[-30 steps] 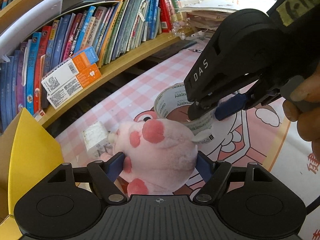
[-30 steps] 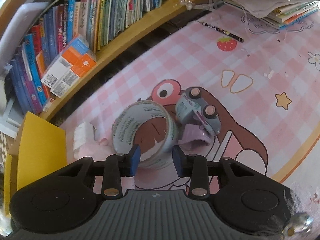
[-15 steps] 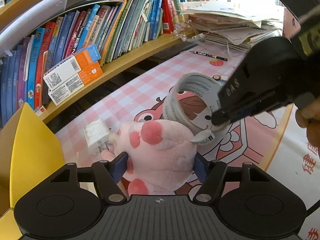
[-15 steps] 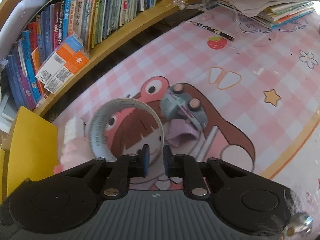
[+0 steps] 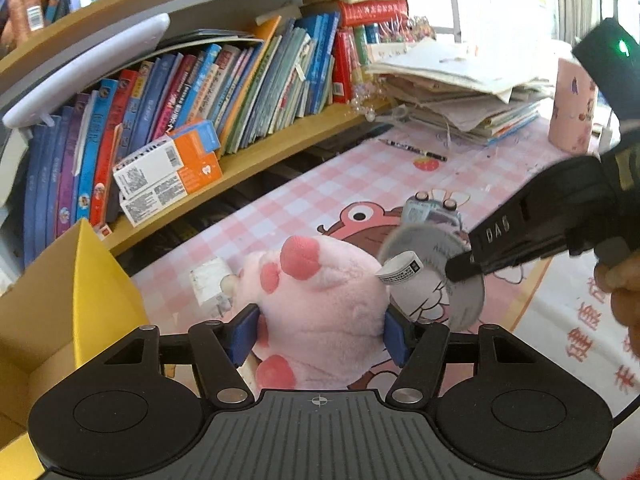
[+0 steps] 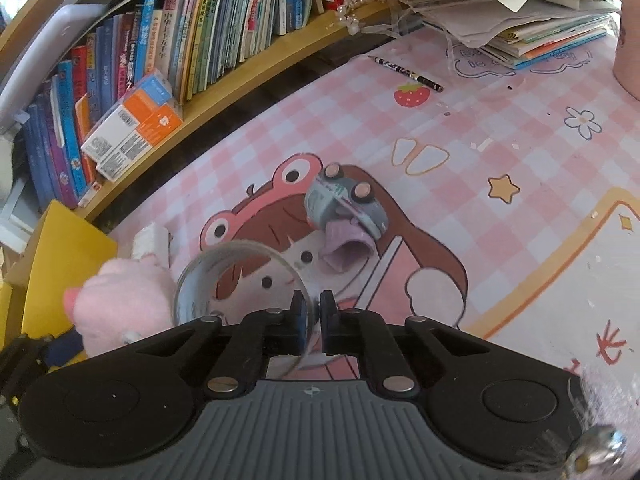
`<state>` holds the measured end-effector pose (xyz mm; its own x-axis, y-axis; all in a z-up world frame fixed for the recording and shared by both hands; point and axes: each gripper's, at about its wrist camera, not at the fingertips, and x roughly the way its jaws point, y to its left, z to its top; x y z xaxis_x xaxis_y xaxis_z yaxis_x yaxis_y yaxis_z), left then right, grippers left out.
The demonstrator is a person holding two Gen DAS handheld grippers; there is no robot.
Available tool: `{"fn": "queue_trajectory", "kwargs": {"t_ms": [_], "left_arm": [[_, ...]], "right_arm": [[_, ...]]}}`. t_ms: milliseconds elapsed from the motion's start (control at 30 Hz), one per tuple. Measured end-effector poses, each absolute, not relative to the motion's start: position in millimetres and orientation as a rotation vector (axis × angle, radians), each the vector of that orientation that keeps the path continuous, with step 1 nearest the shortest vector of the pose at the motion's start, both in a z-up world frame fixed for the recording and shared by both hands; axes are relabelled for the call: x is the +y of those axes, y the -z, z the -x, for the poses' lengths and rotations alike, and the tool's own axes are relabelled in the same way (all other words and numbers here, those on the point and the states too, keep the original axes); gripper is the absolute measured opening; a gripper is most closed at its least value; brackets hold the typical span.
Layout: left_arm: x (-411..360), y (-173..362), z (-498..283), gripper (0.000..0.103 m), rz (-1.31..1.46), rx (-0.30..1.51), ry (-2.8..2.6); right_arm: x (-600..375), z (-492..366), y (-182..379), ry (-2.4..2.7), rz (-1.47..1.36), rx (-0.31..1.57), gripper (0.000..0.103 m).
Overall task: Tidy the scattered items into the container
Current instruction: 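Lift and carry the pig in the left tool while the right tool carries the tape toward the yellow box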
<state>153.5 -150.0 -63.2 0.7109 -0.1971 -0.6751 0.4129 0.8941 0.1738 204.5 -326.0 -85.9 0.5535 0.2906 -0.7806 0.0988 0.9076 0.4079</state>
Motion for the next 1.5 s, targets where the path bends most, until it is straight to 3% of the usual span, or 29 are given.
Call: {"fn": "queue_trajectory", "kwargs": {"t_ms": [1500], "left_arm": [[-66, -15, -27, 0.063, -0.168, 0.524, 0.326]], "right_arm": [[-273, -76, 6, -0.233, -0.277, 0.804, 0.006]]}}
